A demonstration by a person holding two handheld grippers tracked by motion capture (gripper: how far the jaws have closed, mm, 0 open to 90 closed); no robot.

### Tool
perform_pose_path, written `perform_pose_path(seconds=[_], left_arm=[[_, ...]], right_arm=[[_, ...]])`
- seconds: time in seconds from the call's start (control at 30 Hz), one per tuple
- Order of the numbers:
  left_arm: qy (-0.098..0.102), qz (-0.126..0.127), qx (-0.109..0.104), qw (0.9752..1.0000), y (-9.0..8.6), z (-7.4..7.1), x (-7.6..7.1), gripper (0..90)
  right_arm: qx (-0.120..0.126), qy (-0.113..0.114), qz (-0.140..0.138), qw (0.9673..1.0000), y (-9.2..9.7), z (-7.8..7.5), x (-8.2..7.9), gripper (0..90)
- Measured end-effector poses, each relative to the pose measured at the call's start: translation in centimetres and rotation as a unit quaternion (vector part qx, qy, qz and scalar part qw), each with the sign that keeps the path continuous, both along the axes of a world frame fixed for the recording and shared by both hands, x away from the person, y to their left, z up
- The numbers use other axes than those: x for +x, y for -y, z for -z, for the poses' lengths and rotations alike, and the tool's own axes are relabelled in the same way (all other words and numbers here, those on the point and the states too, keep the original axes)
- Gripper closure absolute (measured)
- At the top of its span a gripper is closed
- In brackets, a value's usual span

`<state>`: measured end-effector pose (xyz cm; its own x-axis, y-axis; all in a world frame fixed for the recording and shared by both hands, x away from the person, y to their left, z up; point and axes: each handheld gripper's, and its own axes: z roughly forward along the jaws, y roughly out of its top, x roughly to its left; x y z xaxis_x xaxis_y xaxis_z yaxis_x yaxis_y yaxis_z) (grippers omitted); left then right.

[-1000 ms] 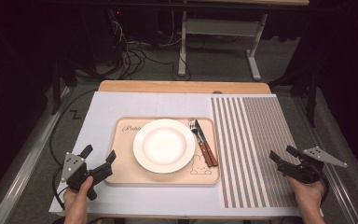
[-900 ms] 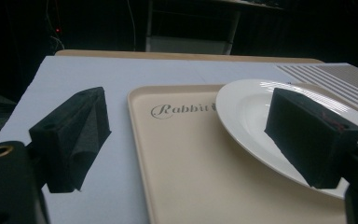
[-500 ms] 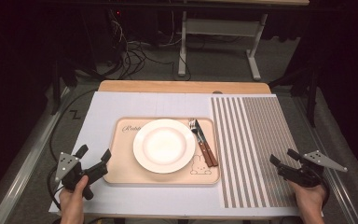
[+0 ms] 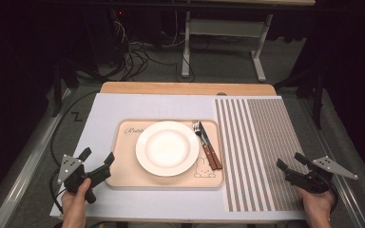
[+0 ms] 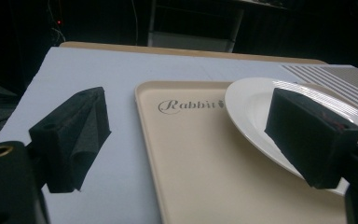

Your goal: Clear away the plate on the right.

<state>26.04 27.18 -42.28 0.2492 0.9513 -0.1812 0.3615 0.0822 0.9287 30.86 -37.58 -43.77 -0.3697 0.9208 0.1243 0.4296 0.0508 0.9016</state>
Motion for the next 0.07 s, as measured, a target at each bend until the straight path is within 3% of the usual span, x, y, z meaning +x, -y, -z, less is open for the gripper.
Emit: perform_pose_path(seconds=[0.07], left_arm=[[0.001, 0.0, 0.0, 1.0, -0.02, -0.01, 0.0, 14.2]], right_arm=[[0.0, 0.0, 0.0, 1.0, -0.01, -0.01, 0.0, 21.0]])
